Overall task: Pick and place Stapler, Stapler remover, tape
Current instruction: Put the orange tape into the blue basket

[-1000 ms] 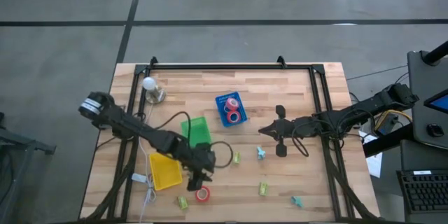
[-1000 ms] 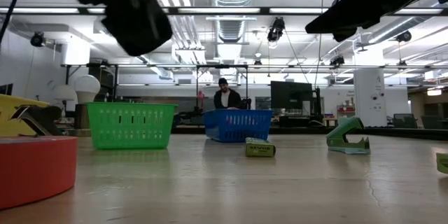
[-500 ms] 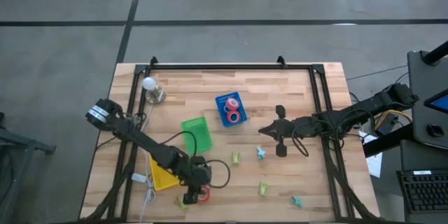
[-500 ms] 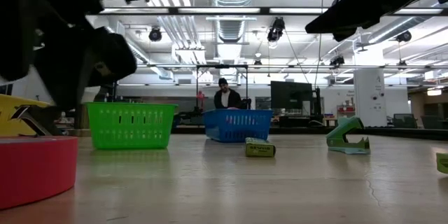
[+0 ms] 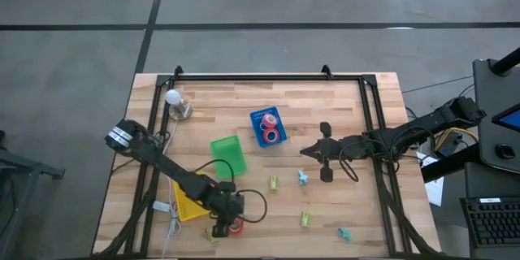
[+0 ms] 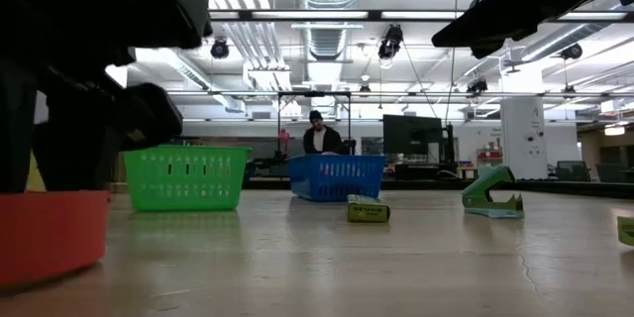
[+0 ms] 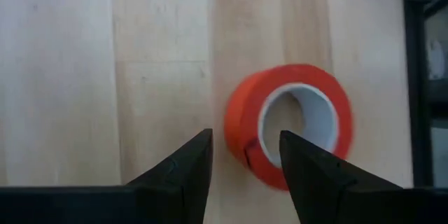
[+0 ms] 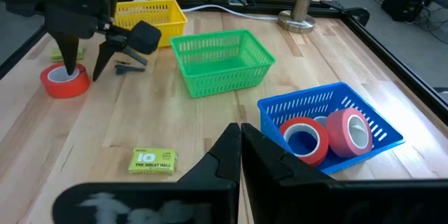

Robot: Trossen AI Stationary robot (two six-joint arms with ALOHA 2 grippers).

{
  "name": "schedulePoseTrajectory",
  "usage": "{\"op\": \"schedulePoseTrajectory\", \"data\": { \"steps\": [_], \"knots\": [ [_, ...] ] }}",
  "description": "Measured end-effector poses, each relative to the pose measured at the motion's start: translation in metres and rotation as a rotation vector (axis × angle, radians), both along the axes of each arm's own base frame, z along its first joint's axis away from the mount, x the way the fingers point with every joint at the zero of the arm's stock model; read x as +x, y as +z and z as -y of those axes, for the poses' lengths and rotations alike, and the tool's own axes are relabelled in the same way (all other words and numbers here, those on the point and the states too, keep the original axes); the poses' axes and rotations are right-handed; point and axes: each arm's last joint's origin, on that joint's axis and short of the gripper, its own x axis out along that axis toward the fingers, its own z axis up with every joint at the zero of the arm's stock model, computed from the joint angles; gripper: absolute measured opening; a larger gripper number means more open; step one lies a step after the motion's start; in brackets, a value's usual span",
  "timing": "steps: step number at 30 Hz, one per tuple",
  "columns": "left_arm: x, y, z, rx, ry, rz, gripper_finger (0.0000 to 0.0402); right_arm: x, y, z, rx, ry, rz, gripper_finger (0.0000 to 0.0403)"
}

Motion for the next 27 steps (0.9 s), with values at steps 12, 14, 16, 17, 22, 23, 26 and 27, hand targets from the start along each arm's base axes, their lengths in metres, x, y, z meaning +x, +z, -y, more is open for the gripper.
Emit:
{"op": "schedulePoseTrajectory", "data": {
  "steps": [12, 14, 16, 17, 22, 23, 26, 27],
  "knots": [
    [0.005, -0.006, 0.001, 0.013, 0.017, 0.018, 0.0135, 0.0, 0.0, 0.0, 0.0, 0.0, 0.001, 0.0008],
    [0.005, -0.004, -0.001, 0.033, 0.035, 0.034, 0.0111, 0.0, 0.0, 0.0, 0.001, 0.0, 0.002, 0.0009],
    [0.005, -0.003, -0.002, 0.052, 0.07, 0.05, 0.0081, 0.0, 0.0, 0.0, 0.001, 0.0, 0.004, 0.0009],
    [0.006, -0.002, -0.003, 0.061, 0.098, 0.058, 0.0066, 0.0, 0.0, 0.0, 0.002, 0.0, 0.005, 0.0009],
    [0.011, 0.002, -0.013, 0.1, 0.204, 0.103, 0.0039, 0.0, 0.0, 0.0, 0.002, 0.0, 0.006, 0.0009],
    [0.012, 0.004, -0.015, 0.115, 0.224, 0.117, 0.0039, 0.0, 0.0, 0.0, 0.002, 0.0, 0.005, 0.0008],
    [0.016, 0.01, -0.023, 0.189, 0.296, 0.187, 0.0041, 0.0, 0.0, 0.0, 0.002, 0.0, 0.006, 0.0009],
    [0.017, 0.012, -0.026, 0.232, 0.32, 0.222, 0.0048, 0.0, 0.0, 0.0, 0.002, 0.0, 0.006, 0.0009]
  ]
}}
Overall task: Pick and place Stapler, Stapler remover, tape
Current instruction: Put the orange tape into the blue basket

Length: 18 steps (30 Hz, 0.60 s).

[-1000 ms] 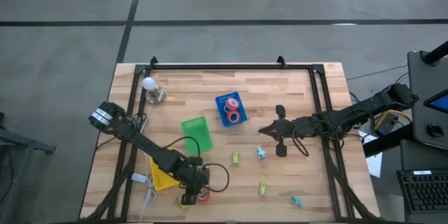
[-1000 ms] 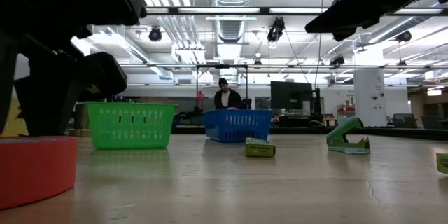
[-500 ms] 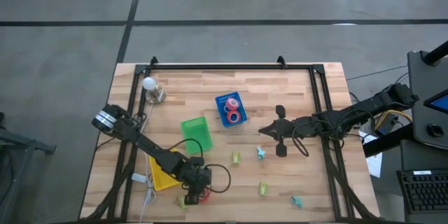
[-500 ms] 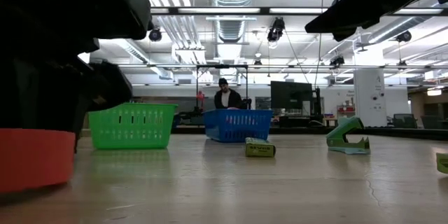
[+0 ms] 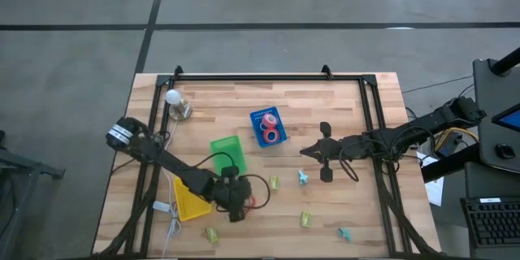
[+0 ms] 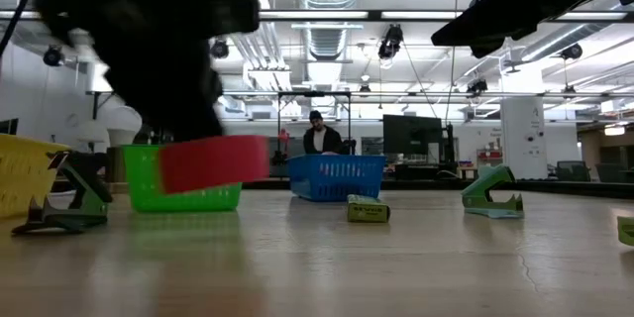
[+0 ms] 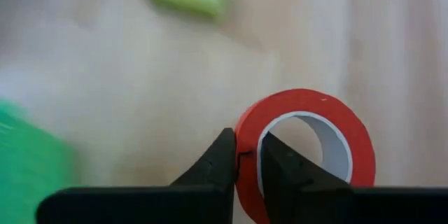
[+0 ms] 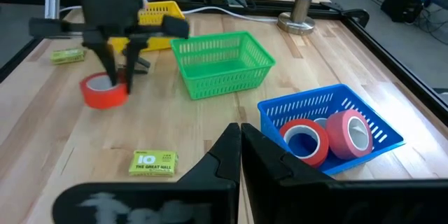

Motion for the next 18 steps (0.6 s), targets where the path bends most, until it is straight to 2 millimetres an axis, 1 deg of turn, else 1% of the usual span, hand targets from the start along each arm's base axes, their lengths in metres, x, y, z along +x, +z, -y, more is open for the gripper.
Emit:
{"op": "schedulePoseTrajectory", "data": {
  "steps": [3, 5, 8, 12, 15, 18],
  "knots": [
    [0.008, 0.009, -0.009, 0.134, 0.075, 0.079, 0.0073, 0.0, 0.0, 0.0, 0.0, 0.0, 0.0, 0.0008],
    [0.015, 0.016, -0.017, 0.234, 0.114, 0.123, 0.0081, 0.0, 0.0, 0.0, 0.0, 0.0, 0.0, 0.0009],
    [0.026, 0.026, -0.035, 0.38, 0.223, 0.177, 0.0076, 0.0, 0.0, 0.0, 0.0, 0.0, 0.0, 0.0009],
    [0.038, 0.038, -0.065, 0.522, 0.416, 0.224, 0.0054, 0.0, 0.0, 0.0, 0.0, 0.0, 0.0, 0.0009],
    [0.046, 0.043, -0.092, 0.573, 0.555, 0.254, 0.0047, 0.0, 0.0, 0.0, 0.0, 0.0, 0.0, 0.0009],
    [0.054, 0.045, -0.122, 0.523, 0.63, 0.273, 0.0054, 0.0, 0.0, 0.0, -0.002, 0.001, -0.001, 0.0009]
  ]
}}
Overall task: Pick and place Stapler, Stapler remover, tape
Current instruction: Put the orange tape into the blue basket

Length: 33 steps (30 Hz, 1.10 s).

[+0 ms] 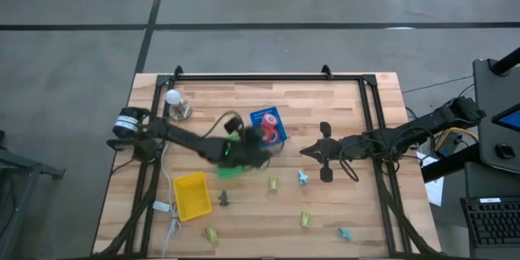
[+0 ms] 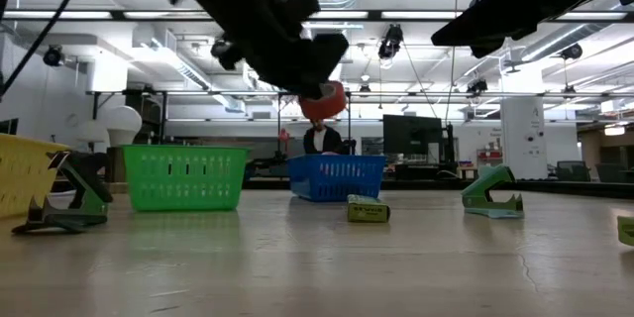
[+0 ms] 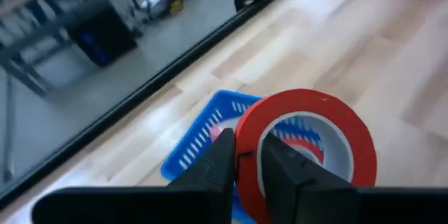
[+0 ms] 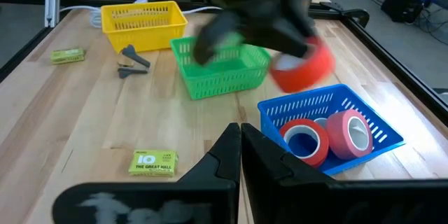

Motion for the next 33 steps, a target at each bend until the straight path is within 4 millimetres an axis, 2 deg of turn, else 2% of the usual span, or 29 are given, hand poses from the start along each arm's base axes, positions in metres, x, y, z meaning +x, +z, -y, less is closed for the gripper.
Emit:
{"op": "schedulePoseTrajectory", "data": {
  "steps": [5, 10, 27, 33],
  "knots": [
    [0.01, -0.005, -0.043, -0.119, -0.008, 0.036, 0.0072, 0.0, 0.0, 0.0, -0.006, 0.002, -0.002, 0.0009],
    [0.016, -0.011, -0.066, -0.17, 0.006, 0.077, 0.0067, 0.0, 0.0, 0.0, -0.007, 0.002, -0.004, 0.0009],
    [0.026, -0.03, -0.063, -0.241, -0.1, 0.045, 0.0067, 0.0, -0.001, 0.0, -0.007, 0.002, -0.006, 0.0009],
    [0.025, -0.032, -0.062, -0.289, -0.099, 0.056, 0.0096, 0.0, -0.001, 0.0, -0.006, 0.002, -0.006, 0.0008]
  ]
}}
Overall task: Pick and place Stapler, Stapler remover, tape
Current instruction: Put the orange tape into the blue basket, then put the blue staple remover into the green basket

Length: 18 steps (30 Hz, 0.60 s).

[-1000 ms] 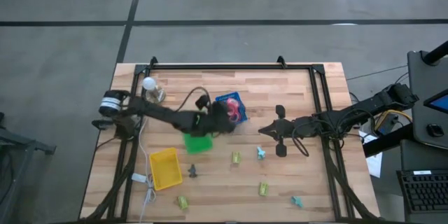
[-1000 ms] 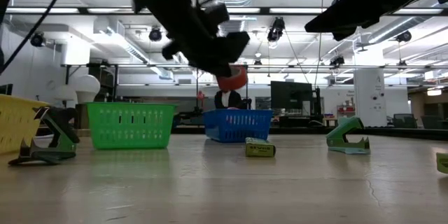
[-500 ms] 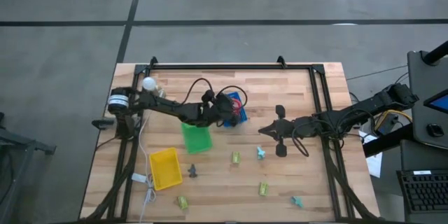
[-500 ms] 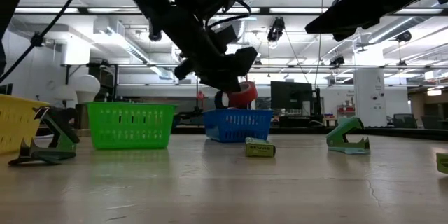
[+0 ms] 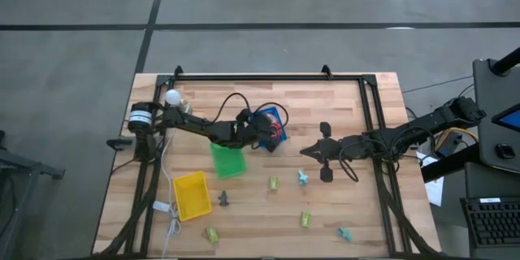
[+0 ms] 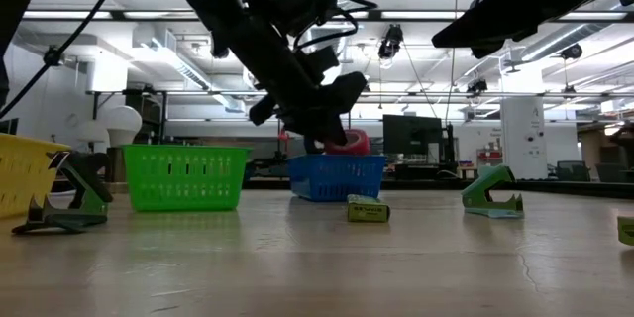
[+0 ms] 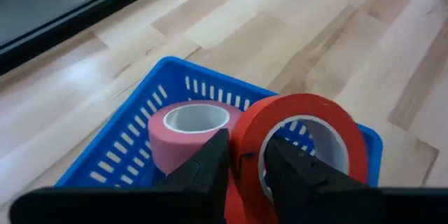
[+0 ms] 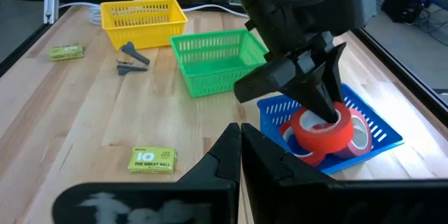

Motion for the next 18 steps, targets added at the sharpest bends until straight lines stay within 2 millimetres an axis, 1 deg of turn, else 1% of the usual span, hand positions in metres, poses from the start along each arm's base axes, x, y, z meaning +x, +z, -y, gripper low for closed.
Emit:
{"op": "schedulePoseTrajectory", "data": {
  "steps": [8, 10, 12, 15, 18],
  "knots": [
    [-0.001, 0.001, -0.001, -0.006, 0.029, 0.003, 0.0153, 0.0, 0.0, 0.0, 0.002, -0.001, -0.002, 0.0009],
    [-0.001, 0.007, 0.001, -0.008, 0.026, 0.019, 0.0163, 0.0, 0.0, 0.0, 0.0, 0.0, -0.003, 0.0009],
    [0.001, 0.017, 0.004, -0.009, 0.021, 0.057, 0.017, 0.0, -0.001, 0.0, -0.001, 0.0, -0.004, 0.0009],
    [0.004, 0.029, 0.008, 0.009, -0.002, 0.078, 0.0171, 0.0, -0.001, 0.0, -0.002, 0.0, -0.006, 0.0009],
    [0.006, 0.037, 0.015, -0.002, -0.038, 0.096, 0.017, 0.0, -0.001, 0.0, -0.001, 0.0, -0.006, 0.0009]
  ]
}}
